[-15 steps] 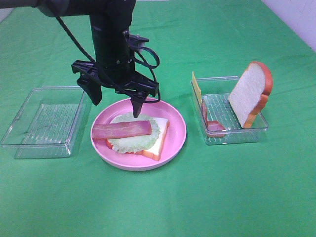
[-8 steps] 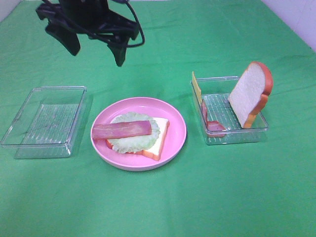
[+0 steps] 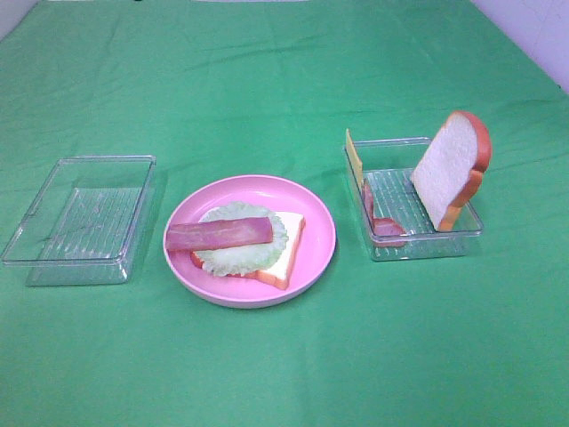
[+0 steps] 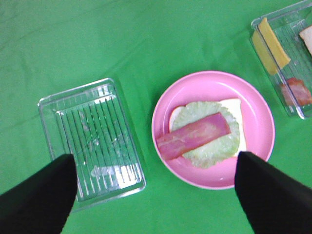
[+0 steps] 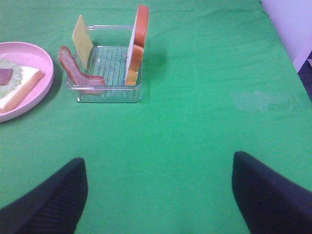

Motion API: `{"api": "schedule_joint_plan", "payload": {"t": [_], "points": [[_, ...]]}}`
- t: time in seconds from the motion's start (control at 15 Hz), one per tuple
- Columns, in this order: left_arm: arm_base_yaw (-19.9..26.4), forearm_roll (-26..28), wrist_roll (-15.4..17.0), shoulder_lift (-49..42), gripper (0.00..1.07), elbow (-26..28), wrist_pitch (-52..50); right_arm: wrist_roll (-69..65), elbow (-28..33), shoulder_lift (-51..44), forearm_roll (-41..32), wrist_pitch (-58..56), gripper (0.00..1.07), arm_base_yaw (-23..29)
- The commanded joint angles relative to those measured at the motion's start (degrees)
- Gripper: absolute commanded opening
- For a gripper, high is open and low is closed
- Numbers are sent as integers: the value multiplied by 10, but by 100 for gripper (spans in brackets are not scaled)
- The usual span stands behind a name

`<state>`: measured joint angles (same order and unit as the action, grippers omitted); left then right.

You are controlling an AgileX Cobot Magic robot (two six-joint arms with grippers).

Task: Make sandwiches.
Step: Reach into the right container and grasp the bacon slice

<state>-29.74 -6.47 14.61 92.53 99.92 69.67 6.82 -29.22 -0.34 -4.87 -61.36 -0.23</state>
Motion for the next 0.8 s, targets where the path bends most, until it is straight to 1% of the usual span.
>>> {"api": "schedule_joint_plan", "payload": {"t": [0.07,0.27,0.33,0.6,0.67,0.8], "points": [[-1,-1,0,-83,83,-92,40,8,3,-8,1,6,77,-1],[-1,-1,20,-209,83,-242,39,8,3,-8,1,6,77,-1],[-1,-1,21,-272,83,-309,39,8,3,-8,1,6,77,-1],[-1,-5,17,-456,83,-461,36,8,3,-8,1,6,77,-1],[-1,-6,17,-476,83,-475,34,8,3,-8,1,6,77,-1],[-1,-7,16,-575,83,-537,25,8,3,-8,1,6,77,-1]]}}
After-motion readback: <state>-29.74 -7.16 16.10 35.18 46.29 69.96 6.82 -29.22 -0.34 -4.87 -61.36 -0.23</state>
